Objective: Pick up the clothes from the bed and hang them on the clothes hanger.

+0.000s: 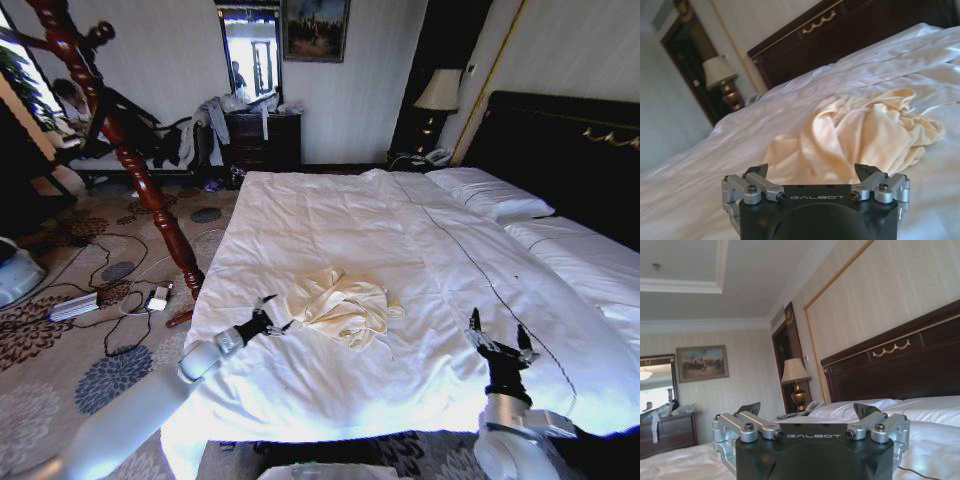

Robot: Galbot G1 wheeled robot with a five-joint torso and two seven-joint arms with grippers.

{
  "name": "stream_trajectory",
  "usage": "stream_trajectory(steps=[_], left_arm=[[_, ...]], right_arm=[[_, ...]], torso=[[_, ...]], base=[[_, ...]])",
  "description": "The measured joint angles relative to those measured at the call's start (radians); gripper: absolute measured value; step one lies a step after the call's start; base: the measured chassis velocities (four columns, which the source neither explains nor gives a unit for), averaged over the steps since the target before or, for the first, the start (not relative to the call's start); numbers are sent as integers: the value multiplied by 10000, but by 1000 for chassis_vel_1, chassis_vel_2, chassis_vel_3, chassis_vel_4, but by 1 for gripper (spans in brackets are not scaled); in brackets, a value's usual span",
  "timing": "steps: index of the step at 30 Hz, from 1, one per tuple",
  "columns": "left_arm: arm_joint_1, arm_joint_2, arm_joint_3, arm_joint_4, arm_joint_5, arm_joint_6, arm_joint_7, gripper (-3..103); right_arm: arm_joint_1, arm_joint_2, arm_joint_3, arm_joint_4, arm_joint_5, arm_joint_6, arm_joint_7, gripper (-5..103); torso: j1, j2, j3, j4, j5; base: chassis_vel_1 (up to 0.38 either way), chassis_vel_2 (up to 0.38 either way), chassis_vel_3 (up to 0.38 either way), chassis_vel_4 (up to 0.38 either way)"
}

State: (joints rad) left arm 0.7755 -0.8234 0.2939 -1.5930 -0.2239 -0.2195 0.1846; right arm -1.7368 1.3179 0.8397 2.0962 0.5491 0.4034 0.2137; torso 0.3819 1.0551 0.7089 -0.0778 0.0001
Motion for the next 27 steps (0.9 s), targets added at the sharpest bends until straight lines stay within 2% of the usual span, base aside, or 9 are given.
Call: stream_trajectory(steps=[3,5,9,12,14,20,22,23,27], left_arm=[[-272,-345,317,380,315,-141,87,94],[-508,-625,604,743,627,-273,245,85],[-690,-899,806,1165,1168,-484,409,81],[-705,-1154,761,1510,1648,-616,515,68],[-693,-1199,724,1577,1700,-616,523,68],[-714,-1476,628,1962,1717,-611,532,40],[-719,-1496,623,1988,1706,-609,531,40],[-732,-1527,619,2034,1677,-607,530,30],[-766,-1534,618,2047,1578,-603,521,19]], right_arm=[[37,45,-46,0,1,-2,6,100],[55,21,-64,-6,13,-5,15,100],[128,-89,-47,-99,44,-5,44,100],[182,-140,-39,-166,67,-5,86,100],[186,-146,-52,-176,68,-5,93,100],[250,-224,-74,-343,79,-2,147,100],[256,-228,-74,-361,81,-2,156,100],[265,-236,-72,-393,82,-1,172,100],[280,-237,-72,-440,82,-1,228,100]], torso=[[0,0,1,-2,1],[-1,0,0,-3,0],[-1,0,-1,-1,0],[-1,0,-1,-1,0],[-1,0,-1,-1,0],[-1,0,0,-1,0],[-1,1,-1,-1,0],[-1,0,0,-1,-1],[-1,1,-1,-1,-1]], base=[[0,0,0,0],[0,0,0,0],[0,0,0,0],[0,0,0,0],[0,0,0,0],[0,0,0,0],[0,0,0,0],[0,0,0,0],[0,0,0,0]])
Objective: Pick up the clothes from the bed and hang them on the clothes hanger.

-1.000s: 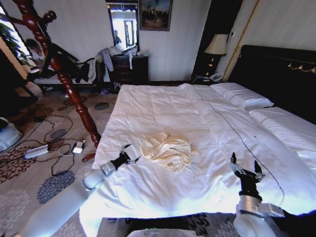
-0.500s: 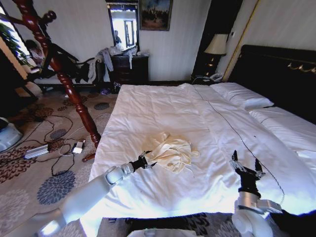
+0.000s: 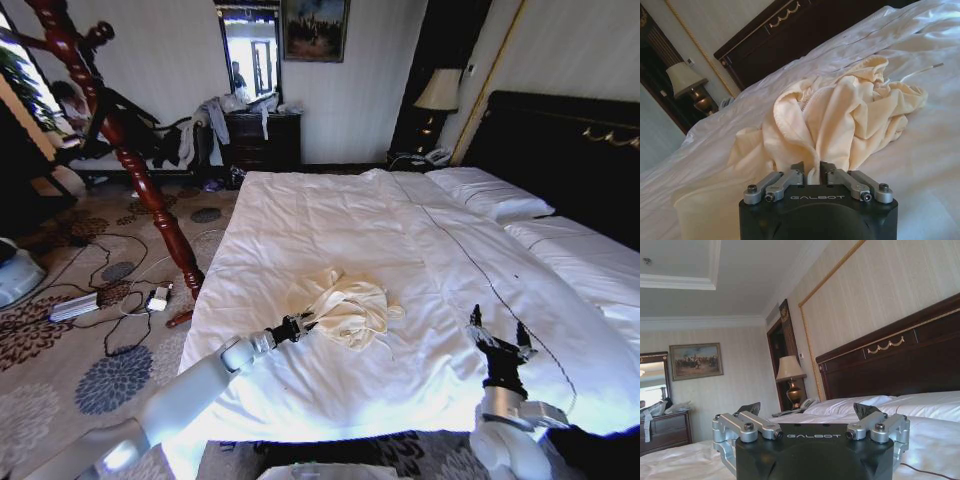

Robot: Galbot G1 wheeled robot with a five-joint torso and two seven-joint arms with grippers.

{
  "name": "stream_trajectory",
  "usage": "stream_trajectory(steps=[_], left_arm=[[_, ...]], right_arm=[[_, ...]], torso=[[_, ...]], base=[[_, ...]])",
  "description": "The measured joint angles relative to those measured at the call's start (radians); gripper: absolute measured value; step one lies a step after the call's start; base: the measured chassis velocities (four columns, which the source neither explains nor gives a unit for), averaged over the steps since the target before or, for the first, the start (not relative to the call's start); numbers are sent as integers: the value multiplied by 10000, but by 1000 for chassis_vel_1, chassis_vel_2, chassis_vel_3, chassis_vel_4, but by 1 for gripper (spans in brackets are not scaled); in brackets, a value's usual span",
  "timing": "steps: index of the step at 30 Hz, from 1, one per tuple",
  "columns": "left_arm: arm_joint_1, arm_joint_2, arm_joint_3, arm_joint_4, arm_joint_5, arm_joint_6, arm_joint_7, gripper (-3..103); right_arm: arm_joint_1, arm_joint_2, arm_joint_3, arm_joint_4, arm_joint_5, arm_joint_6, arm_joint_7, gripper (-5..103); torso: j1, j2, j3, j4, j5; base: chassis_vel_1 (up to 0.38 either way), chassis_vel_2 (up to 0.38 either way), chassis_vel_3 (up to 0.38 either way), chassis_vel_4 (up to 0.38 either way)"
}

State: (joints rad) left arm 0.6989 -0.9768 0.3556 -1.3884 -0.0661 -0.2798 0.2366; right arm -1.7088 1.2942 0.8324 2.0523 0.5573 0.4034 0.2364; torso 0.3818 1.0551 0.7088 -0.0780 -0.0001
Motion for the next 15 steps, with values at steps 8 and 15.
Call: stream_trajectory(steps=[8,15], left_arm=[[-10,207,-40,-189,-156,14,35,0],[158,456,-501,-821,-664,125,29,0]], right_arm=[[18,15,-6,-105,-15,-4,63,100],[26,7,-29,-143,-32,-37,102,100]], torso=[[0,1,0,1,0],[0,1,0,1,-2]], base=[[0,0,0,0],[0,0,0,0]])
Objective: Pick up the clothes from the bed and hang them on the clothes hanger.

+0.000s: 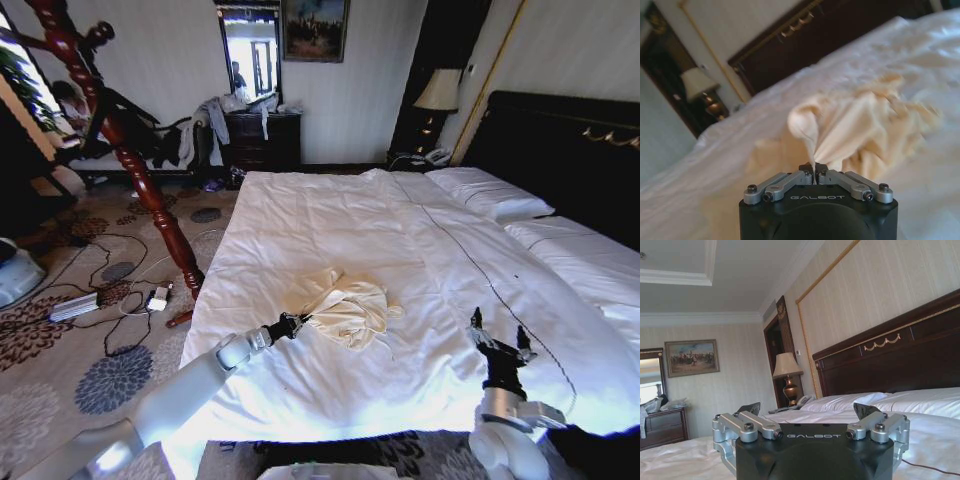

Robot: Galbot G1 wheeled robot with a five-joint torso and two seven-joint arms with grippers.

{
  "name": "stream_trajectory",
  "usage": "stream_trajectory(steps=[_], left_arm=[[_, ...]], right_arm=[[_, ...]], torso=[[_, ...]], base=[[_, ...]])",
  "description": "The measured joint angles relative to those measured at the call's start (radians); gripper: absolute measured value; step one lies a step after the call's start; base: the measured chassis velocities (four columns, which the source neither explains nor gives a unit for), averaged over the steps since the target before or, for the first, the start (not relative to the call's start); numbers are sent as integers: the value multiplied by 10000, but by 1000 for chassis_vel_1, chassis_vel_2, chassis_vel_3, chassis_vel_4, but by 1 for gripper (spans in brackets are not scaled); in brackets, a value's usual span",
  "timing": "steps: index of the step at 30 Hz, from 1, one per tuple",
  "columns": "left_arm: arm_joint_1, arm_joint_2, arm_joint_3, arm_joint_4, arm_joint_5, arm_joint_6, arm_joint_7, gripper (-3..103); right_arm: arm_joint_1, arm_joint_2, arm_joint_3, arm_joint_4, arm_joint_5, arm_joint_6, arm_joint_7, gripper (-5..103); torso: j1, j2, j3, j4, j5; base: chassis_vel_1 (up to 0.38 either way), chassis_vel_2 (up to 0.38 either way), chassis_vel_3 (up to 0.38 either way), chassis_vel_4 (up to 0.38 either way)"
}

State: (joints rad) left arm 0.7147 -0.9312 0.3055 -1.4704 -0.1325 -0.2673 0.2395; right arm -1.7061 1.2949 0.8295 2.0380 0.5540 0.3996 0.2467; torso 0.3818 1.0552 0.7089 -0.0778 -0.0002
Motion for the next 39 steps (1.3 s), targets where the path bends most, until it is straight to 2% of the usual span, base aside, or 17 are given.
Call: stream_trajectory(steps=[2,3,5,7,8,10,12,13,17,22,25,26,30,31,34,36,39], left_arm=[[-4,147,-617,-822,-1094,435,-122,0],[-4,147,-617,-822,-1094,435,-122,0],[-60,217,-1162,-1527,-1936,828,-328,0],[-198,308,-1881,-2605,-3176,1491,-742,0],[-198,308,-1881,-2605,-3176,1491,-742,0],[-384,440,-2458,-3755,-4481,2232,-1225,0],[-513,789,-2955,-4808,-5705,2985,-1754,0],[-513,789,-2955,-4808,-5705,2985,-1754,0],[-294,1899,-3814,-6595,-7397,4268,-2608,0],[255,2628,-4069,-7011,-7439,4692,-2714,0],[864,2526,-3620,-6128,-6335,4708,-2477,0],[864,2526,-3620,-6128,-6335,4708,-2477,0],[962,1359,-2345,-4730,-5870,4804,-2659,0],[962,1359,-2345,-4730,-5870,4804,-2659,0],[570,-22,-1493,-3321,-5317,4797,-3023,0],[465,-297,-1399,-3001,-5230,4774,-3154,0],[113,-1034,-1344,-2177,-5199,4787,-3885,1]], right_arm=[[-18,-3,0,17,-2,-4,10,100],[-18,-3,0,17,-2,-4,10,100],[-36,-4,0,41,-6,-5,16,100],[-58,-5,0,73,-14,-6,20,100],[-58,-5,0,73,-14,-6,20,100],[-73,-7,-8,112,-22,-6,21,100],[-107,-18,-22,182,-28,-6,22,100],[-107,-18,-22,182,-28,-6,22,100],[-163,-64,-33,286,-33,-7,22,100],[-173,-83,-67,260,-49,-6,22,100],[-159,-36,-196,168,-148,-1,23,100],[-159,-36,-196,168,-148,-1,23,100],[-237,-25,-253,146,-231,9,22,100],[-237,-25,-253,146,-231,9,22,100],[-325,-68,-191,124,-234,16,23,100],[-343,-78,-168,123,-234,18,24,100],[-378,-84,-146,105,-229,35,25,100]], torso=[[0,0,0,-1,1],[0,0,0,-1,1],[0,0,0,0,0],[0,0,0,-2,3],[0,0,0,-2,3],[-1,0,-2,-4,3],[0,0,-1,-3,2],[0,0,-1,-3,2],[-1,0,-2,1,3],[-1,1,-2,2,2],[-1,0,-1,2,0],[-1,0,-1,2,0],[-1,0,0,-2,-1],[-1,0,0,-2,-1],[-1,0,0,-6,1],[0,0,0,-6,1],[1,-1,0,-3,3]], base=[[0,0,0,0],[0,0,0,0],[0,0,0,0],[0,0,0,0],[0,0,0,0],[0,0,0,0],[0,0,0,0],[0,0,0,0],[0,0,0,0],[0,0,0,0],[0,0,0,0],[0,0,0,0],[0,0,0,0],[0,0,0,0],[0,0,0,0],[0,0,0,0],[0,0,0,0]])
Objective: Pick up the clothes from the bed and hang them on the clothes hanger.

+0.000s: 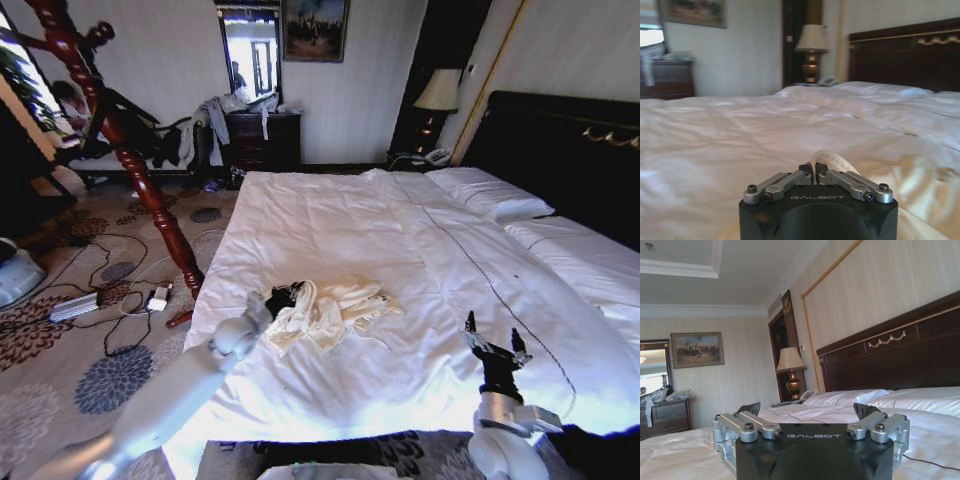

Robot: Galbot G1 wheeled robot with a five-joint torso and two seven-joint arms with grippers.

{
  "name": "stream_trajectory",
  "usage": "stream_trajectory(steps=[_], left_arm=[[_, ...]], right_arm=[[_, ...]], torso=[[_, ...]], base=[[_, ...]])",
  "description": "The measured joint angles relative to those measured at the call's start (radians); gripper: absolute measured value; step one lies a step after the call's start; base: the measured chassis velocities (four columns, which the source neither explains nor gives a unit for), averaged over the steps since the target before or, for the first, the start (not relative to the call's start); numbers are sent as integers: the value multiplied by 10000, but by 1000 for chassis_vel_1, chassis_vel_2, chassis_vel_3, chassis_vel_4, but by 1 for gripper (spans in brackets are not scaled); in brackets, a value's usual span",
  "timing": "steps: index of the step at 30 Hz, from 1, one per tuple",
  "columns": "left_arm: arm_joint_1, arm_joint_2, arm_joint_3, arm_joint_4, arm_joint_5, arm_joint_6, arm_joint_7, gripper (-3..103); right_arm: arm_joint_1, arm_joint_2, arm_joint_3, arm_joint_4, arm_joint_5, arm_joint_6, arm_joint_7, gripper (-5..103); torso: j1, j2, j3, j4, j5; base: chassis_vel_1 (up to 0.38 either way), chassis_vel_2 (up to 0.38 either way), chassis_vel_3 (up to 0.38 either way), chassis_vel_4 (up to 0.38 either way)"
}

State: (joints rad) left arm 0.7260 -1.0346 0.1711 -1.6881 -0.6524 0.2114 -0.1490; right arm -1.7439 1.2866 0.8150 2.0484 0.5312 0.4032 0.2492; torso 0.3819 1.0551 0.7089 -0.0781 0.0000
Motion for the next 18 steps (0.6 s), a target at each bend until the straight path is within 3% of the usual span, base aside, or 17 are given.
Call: stream_trajectory(steps=[2,6,7,9,11,14,15,16,18], left_arm=[[-25,-56,-32,22,-69,58,-136,1],[-46,-205,-983,-63,-957,705,-837,23],[-46,-205,-983,-63,-957,705,-837,23],[-45,40,-1545,-15,-1488,1057,-793,33],[-44,173,-1694,-4,-1642,1143,-700,33],[120,791,-2321,-211,-2358,1789,-437,49],[120,791,-2321,-211,-2358,1789,-437,49],[159,869,-2382,-273,-2546,2044,-465,55],[349,1030,-2550,-451,-3662,3319,-773,66]], right_arm=[[3,2,0,-15,0,4,0,100],[81,58,-87,-144,-23,42,0,100],[81,58,-87,-144,-23,42,0,100],[103,58,-131,-159,-35,52,-2,100],[108,52,-138,-161,-37,55,-3,100],[111,27,-142,-174,-39,98,-6,100],[111,27,-142,-174,-39,98,-6,100],[107,26,-145,-179,-41,110,-6,100],[58,27,-175,-186,-86,160,-6,100]], torso=[[0,0,0,1,0],[-1,0,0,3,2],[-1,0,0,3,2],[0,0,-1,3,-1],[-1,0,0,4,-1],[0,0,-1,6,-1],[0,0,-1,6,-1],[-1,0,-1,6,0],[-1,1,-1,2,-2]], base=[[0,0,0,0],[0,0,0,0],[0,0,0,0],[0,0,0,0],[0,0,0,0],[0,0,0,0],[0,0,0,0],[0,0,0,0],[0,0,0,0]])
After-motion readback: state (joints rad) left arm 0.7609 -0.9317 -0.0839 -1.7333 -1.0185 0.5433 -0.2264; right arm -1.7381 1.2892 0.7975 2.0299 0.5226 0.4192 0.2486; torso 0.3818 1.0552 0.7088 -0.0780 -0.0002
